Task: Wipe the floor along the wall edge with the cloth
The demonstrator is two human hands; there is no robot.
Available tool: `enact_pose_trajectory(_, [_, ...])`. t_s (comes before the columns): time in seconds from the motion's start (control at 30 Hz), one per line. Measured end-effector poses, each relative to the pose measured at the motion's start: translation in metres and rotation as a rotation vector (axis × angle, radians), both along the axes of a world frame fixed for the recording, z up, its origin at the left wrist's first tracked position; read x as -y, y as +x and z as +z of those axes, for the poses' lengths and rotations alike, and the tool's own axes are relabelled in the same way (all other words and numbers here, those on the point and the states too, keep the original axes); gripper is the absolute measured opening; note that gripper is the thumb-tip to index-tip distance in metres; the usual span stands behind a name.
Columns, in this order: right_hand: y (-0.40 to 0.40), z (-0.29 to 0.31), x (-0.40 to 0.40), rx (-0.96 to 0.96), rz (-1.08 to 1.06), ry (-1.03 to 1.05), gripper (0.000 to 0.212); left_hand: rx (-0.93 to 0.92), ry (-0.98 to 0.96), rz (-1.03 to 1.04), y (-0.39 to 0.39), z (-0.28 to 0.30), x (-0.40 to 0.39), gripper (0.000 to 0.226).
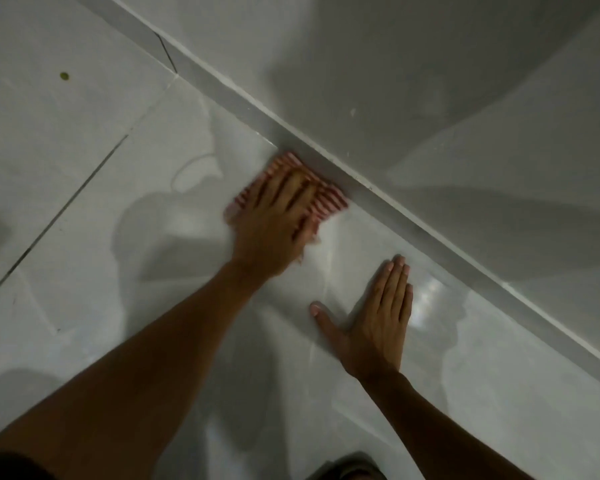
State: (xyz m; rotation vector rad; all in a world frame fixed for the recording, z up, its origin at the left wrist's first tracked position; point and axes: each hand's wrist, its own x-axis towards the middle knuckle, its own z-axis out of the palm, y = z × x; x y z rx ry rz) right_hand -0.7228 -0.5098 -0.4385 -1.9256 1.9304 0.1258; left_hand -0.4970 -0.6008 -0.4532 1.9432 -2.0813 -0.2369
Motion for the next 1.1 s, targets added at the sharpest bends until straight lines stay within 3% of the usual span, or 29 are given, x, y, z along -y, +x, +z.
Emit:
enact_pose_trajectory(0.2, [-0.002,-0.009,-0.004,-0.017,0.013,-0.08,0.146,-0.026,0.036,0.46,0.073,-0.004,0.04,0.063])
enact_pose_trajectory(0.3, [-0.003,-0.011,-0.004,-0.022,0.028,-0.098,0.146,-0.069,0.118,0.613,0.048,0.003,0.056,0.065])
enact_pose_trajectory(0.37, [-0.001,-0.009,-0.003,-0.017,0.025,-0.097,0.146,-0.072,0.075,0.657,0.022,0.002,0.057,0.064])
enact_pose_trajectory(0.43, [-0.001,-0.008,-0.002,0.005,0.026,-0.073,0.146,-0.039,0.008,0.638,0.001,-0.001,0.049,0.064])
enact_pose_trajectory(0.57, [-0.003,-0.006,-0.002,0.021,0.013,-0.041,0.146,-0.089,0.049,0.515,-0.045,0.004,0.02,0.062])
enact_pose_trajectory(0.77, [-0.028,0.003,-0.001,0.19,0.057,0.106,0.155,0.006,0.078,-0.015,-0.063,0.022,-0.012,0.062])
enact_pose_trajectory(0.83, [-0.035,0.015,-0.003,0.276,0.032,0.19,0.157,0.013,0.17,-0.119,-0.05,0.035,-0.013,0.057])
enact_pose_trajectory(0.97, [-0.022,0.058,-0.016,0.307,0.135,0.145,0.134,-0.439,0.518,0.06,-0.023,0.109,-0.029,0.044])
enact_pose_trajectory(1.03, [0.002,0.088,-0.022,0.279,0.175,0.119,0.119,-0.484,0.637,0.188,-0.011,0.145,-0.05,0.058])
enact_pose_trajectory(1.1, [0.028,0.121,-0.021,0.269,0.179,0.108,0.115,-0.565,0.61,0.314,0.002,0.177,-0.071,0.057])
